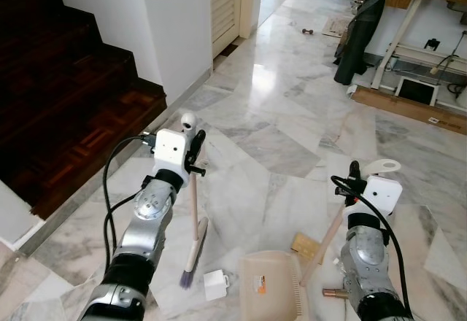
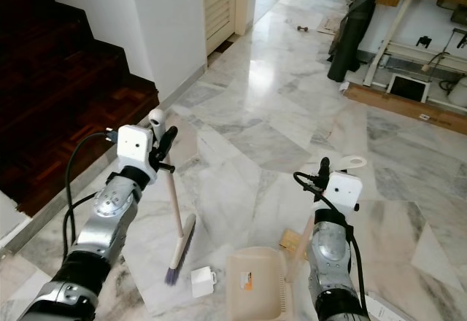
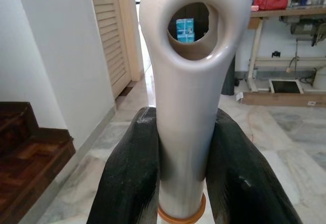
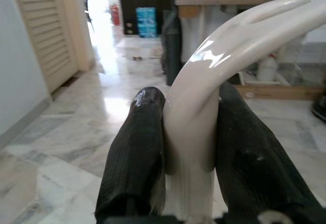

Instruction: Sweep floor

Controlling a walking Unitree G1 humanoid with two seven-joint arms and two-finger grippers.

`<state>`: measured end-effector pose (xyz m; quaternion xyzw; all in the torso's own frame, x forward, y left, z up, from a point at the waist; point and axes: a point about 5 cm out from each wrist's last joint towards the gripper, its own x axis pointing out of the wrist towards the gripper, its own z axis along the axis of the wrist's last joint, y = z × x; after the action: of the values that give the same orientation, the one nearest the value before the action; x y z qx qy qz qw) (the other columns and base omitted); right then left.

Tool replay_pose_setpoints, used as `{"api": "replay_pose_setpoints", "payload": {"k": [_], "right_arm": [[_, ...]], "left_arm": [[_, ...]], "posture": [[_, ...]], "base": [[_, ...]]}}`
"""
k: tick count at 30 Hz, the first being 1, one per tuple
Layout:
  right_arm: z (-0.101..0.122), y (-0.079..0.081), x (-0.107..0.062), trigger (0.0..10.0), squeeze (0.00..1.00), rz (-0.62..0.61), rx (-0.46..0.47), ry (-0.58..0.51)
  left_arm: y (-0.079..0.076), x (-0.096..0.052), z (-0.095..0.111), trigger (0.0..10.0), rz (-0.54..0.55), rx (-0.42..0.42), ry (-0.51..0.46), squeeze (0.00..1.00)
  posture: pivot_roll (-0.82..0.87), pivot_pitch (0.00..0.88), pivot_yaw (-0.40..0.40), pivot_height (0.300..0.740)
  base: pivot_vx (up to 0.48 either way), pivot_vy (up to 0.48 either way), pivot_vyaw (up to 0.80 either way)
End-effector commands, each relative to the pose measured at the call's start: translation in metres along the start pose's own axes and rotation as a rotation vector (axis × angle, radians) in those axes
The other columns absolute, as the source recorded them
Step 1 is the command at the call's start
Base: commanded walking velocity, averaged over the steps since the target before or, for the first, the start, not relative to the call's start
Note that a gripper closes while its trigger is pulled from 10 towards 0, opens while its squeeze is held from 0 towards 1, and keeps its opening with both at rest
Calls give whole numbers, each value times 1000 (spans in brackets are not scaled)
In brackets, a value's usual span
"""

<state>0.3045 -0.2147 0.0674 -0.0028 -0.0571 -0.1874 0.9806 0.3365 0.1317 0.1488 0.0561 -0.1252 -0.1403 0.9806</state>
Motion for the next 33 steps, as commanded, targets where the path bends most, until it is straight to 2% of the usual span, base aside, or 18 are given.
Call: {"api": "replay_pose_setpoints", "payload": {"k": [1, 6, 9, 13, 23, 29, 33], "right_arm": [[5, 0, 5, 10000, 0, -15, 1, -27], [-2, -1, 5, 10000, 0, -59, 37, 24], [-11, 0, 4, 10000, 0, -76, 64, 90], [-14, 3, 4, 10000, 0, -51, 48, 122], [1, 7, 18, 10000, 0, -52, 40, 74], [0, 11, 18, 10000, 0, -53, 38, 78], [-8, 16, 11, 10000, 0, -23, 17, 122]], "left_arm": [[2, 1, 11, 10000, -8, 17, -47, 0], [3, -3, 12, 10000, -12, 21, -50, 0], [7, -9, 12, 10000, -9, 27, -39, 0], [8, -12, 11, 10000, -7, 29, -31, 0], [2, -18, 12, 10000, -16, 17, -26, 0], [6, -22, 17, 10000, -10, 26, -28, 0], [6, -25, 19, 10000, -21, 32, -25, 0]], "posture": [[161, 89, -10, 740], [178, 110, -13, 740], [188, 128, -14, 740], [191, 148, -19, 740], [201, 170, -28, 740], [229, 189, -28, 740], [247, 199, -24, 740]], "base": [[0, 0, 0], [0, 0, 0], [0, 0, 0], [0, 0, 0], [0, 0, 0], [0, 0, 0], [0, 0, 0]]}}
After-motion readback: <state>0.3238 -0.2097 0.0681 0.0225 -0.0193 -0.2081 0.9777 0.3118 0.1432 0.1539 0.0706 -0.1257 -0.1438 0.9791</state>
